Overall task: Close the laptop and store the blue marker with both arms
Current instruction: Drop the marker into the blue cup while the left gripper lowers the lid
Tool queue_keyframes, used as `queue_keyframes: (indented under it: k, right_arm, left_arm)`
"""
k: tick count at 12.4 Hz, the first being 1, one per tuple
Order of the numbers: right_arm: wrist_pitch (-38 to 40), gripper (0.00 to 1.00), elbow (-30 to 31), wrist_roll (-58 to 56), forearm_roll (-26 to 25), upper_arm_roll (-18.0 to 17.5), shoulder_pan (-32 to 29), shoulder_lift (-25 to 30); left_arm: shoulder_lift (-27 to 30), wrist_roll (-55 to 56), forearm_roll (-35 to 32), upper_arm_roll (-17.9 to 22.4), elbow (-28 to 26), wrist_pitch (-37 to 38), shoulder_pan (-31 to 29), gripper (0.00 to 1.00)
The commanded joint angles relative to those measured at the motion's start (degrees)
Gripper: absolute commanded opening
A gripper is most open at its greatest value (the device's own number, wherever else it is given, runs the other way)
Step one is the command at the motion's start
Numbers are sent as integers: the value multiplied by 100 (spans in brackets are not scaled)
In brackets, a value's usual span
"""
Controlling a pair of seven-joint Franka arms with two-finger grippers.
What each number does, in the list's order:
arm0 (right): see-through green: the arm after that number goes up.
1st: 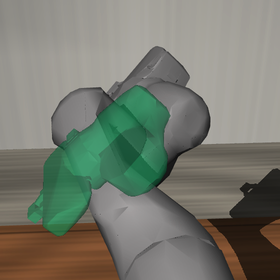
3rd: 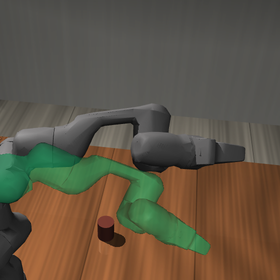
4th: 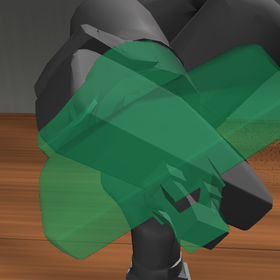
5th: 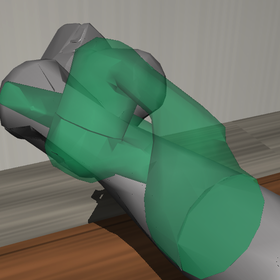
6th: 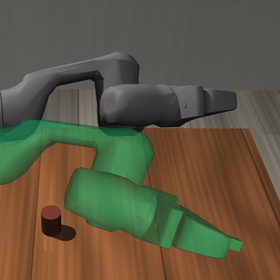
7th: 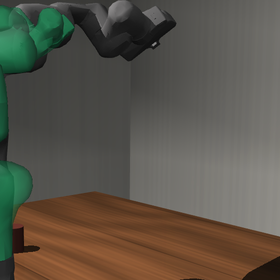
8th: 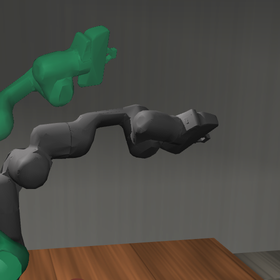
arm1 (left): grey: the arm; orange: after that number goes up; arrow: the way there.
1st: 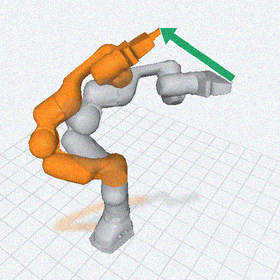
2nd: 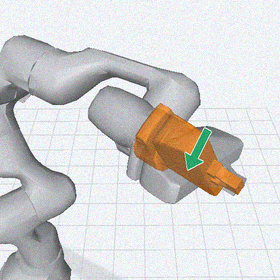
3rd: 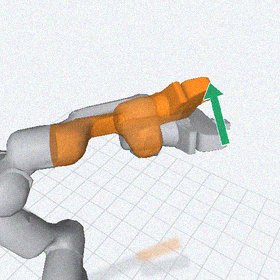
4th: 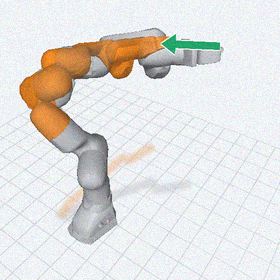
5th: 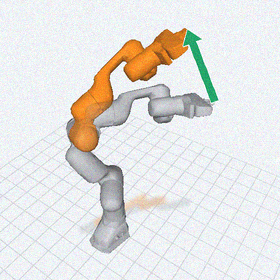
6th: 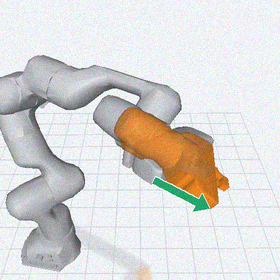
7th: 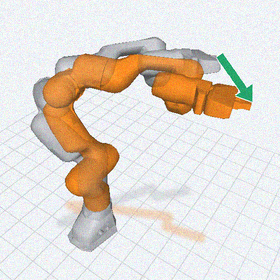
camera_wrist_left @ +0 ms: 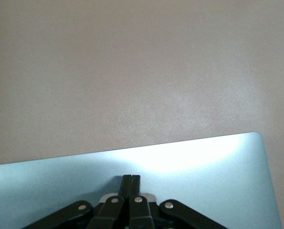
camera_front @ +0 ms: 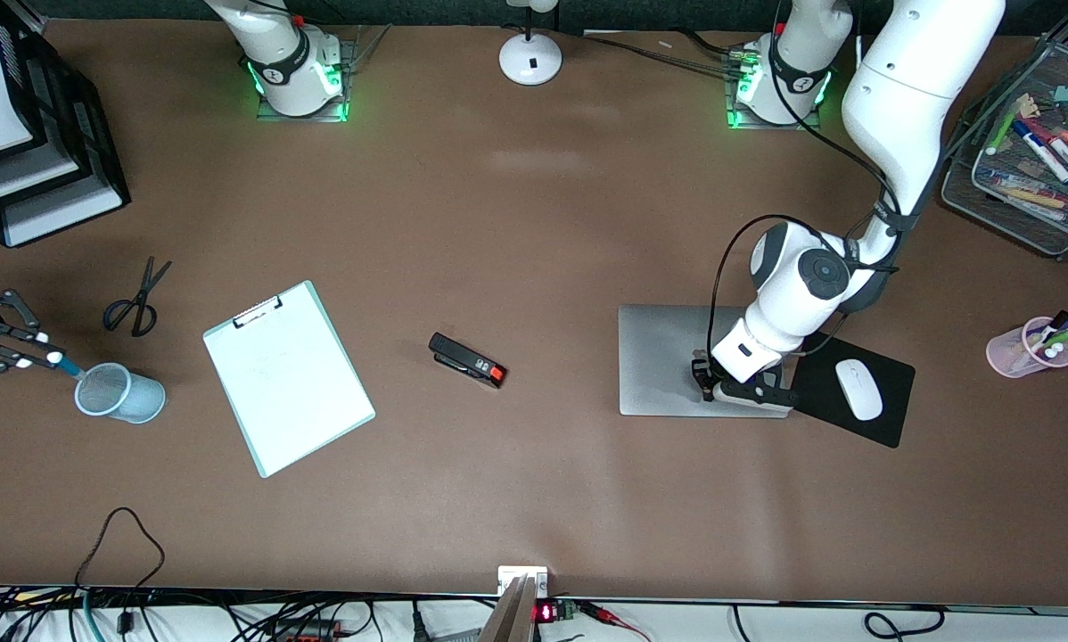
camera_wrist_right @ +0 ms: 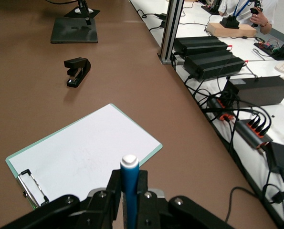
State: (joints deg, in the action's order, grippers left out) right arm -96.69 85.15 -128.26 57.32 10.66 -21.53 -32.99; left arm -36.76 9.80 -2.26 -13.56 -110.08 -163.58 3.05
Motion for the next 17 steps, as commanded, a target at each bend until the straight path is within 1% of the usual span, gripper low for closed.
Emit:
queue_keyframes:
  k: [1,6,7,10,12,14,15,17]
  right_arm:
    - [98,0,-43,-357,243,-108,-123,-119]
    - [19,0,-43,-1086,375,-108,-132,-409]
    - [19,1,-51,-1166,472,-99,-132,-410]
    - [-42,0,-51,-1228,490,-99,-132,-497]
    - [-121,0,-51,-1228,481,-90,-132,-559]
    - [-165,1,-43,-1228,481,-81,-184,-646]
    - [-183,1,-51,-1237,481,-81,-202,-682]
    - [-314,1,-51,-1298,473,-73,-228,-735]
  left_arm:
    - [-217,-31,-125,37,259,-86,29,0]
    - [-340,-22,-169,73,330,-139,56,1]
    - [-366,-22,-195,73,321,-191,56,1]
    - [-393,-14,-222,81,312,-209,38,3]
    - [-358,-14,-257,99,312,-192,12,3]
    - [-174,13,-257,90,277,-113,-14,3]
    - [-52,4,-266,90,277,96,-14,3]
    - [308,-31,-266,90,312,824,-14,3]
